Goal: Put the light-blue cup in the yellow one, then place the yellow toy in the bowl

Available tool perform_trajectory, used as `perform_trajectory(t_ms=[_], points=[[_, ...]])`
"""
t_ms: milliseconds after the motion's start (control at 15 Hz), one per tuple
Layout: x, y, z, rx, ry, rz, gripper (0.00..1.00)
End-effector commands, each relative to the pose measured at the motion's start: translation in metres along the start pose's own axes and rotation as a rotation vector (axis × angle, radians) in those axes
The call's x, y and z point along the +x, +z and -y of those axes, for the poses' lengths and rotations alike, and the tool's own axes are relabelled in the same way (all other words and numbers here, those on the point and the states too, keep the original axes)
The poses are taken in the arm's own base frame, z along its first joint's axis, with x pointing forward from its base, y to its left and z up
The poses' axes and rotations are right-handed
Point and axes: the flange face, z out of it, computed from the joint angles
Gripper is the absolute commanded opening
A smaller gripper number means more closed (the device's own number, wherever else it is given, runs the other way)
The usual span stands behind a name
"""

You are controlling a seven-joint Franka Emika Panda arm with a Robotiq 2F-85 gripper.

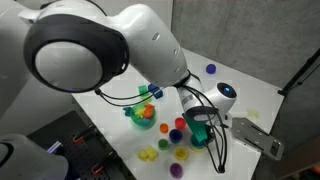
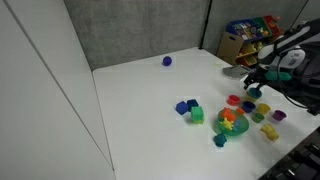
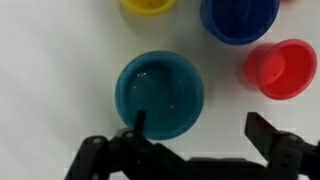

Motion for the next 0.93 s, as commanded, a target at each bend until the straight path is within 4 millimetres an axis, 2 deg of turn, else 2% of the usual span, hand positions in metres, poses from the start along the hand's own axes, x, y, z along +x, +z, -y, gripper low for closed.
perform_trajectory(t_ms=[0,200,867], points=[[0.012,-0.008,-0.011,0.012,0.007,-0.015,1.00],[0.016,-0.012,-0.017,0.009,0.013,-0.027,1.00],[0.017,-0.001,-0.016,0.021,0.019,-0.018,1.00]])
